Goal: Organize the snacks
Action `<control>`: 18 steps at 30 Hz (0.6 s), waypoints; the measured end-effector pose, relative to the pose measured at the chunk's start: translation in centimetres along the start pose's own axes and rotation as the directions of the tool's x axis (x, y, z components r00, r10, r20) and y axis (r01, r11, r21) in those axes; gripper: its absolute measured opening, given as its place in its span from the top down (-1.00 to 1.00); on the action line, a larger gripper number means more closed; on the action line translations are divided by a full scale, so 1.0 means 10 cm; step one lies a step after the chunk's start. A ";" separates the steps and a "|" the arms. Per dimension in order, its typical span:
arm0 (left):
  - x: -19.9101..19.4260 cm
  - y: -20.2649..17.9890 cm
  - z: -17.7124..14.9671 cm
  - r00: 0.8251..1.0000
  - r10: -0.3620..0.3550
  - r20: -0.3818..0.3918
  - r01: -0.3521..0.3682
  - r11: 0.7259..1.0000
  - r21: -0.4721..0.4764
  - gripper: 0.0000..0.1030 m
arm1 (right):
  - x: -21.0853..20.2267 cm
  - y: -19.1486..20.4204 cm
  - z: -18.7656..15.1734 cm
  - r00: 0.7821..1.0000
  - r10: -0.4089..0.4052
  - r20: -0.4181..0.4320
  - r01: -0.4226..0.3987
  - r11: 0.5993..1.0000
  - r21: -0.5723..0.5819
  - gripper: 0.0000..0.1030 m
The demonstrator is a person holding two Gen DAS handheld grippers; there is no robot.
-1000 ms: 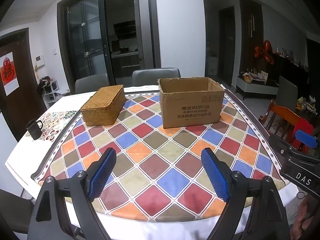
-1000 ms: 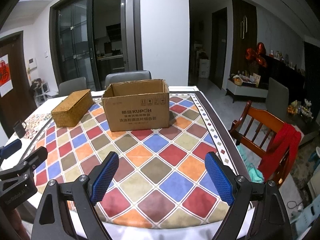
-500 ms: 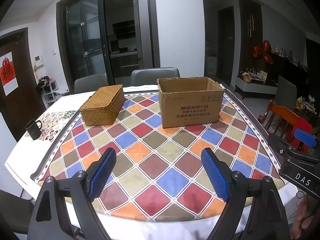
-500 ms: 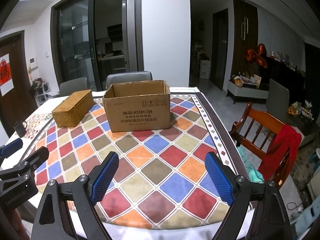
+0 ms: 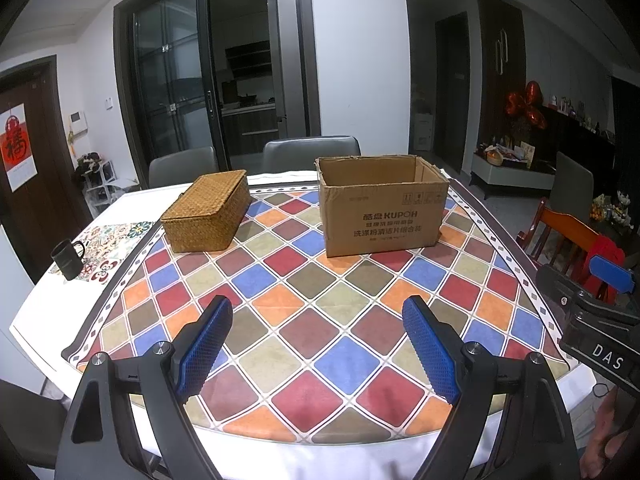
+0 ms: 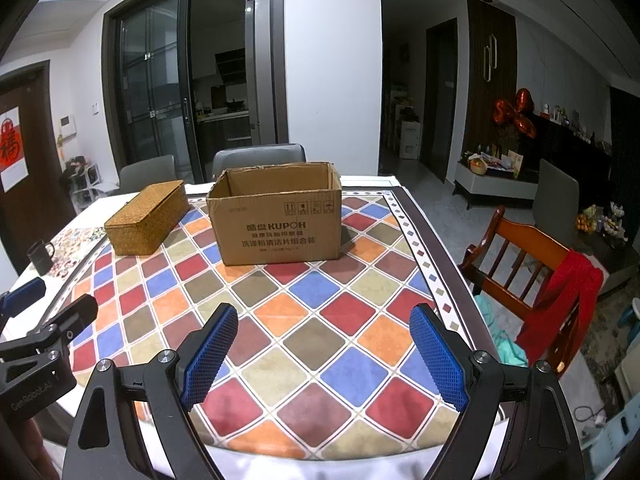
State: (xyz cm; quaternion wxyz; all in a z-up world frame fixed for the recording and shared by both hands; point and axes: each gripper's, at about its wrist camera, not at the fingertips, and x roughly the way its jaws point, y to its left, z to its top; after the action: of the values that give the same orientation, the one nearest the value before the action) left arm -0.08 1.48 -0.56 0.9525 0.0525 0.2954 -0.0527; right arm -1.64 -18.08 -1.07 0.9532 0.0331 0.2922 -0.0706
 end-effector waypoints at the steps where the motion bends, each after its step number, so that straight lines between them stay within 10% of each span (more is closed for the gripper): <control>1: 0.00 0.00 0.00 1.000 0.000 -0.001 0.000 1.000 0.001 -0.69 | 0.00 0.00 0.00 1.000 0.000 0.000 0.000 1.000 0.000 -0.72; 18: 0.00 0.01 0.01 1.000 0.008 0.003 -0.008 1.000 -0.001 -0.76 | -0.01 0.02 0.03 1.000 -0.001 0.003 0.001 1.000 0.001 -0.72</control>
State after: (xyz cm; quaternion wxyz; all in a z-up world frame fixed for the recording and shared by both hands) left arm -0.01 1.56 -0.43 0.9531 0.0532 0.2938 -0.0491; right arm -1.51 -17.88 -0.74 0.9535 0.0333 0.2909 -0.0710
